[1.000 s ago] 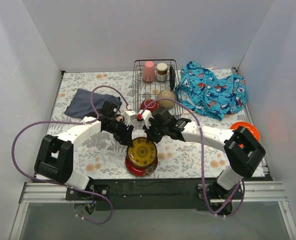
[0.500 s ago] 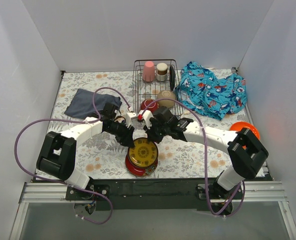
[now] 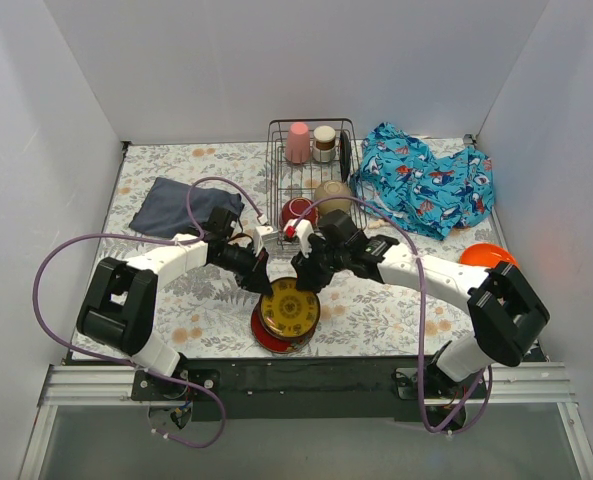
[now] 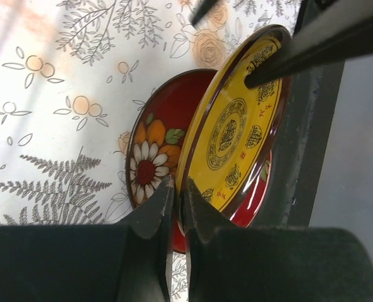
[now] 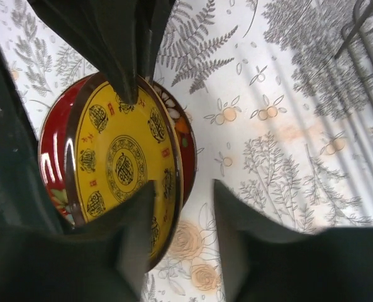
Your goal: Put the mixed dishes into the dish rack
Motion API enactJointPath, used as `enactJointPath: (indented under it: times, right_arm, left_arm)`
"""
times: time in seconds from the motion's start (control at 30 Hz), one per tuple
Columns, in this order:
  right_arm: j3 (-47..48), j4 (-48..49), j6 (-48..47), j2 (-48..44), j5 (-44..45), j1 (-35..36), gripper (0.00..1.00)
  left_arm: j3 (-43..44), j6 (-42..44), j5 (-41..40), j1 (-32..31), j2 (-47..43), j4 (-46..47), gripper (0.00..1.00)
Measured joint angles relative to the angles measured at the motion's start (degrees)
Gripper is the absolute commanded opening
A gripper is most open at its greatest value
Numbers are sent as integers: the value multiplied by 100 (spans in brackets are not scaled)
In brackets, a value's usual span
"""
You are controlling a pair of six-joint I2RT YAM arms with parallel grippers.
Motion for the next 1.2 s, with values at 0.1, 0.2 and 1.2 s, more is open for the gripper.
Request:
enactJointPath:
  times: [0.1, 0.2, 1.2]
  right_arm:
    - [-94, 0, 142, 7, -476, -302, 56]
    - [-177, 15, 365, 63, -1023, -616, 39]
    - [3180, -575, 1115, 282, 363, -1705, 1]
  left_arm:
    - [0, 46, 105, 0, -22, -24, 0]
    - [0, 39, 144, 0, -83, 2, 0]
    - [472, -2968, -2105, 1388, -1222, 3023, 0]
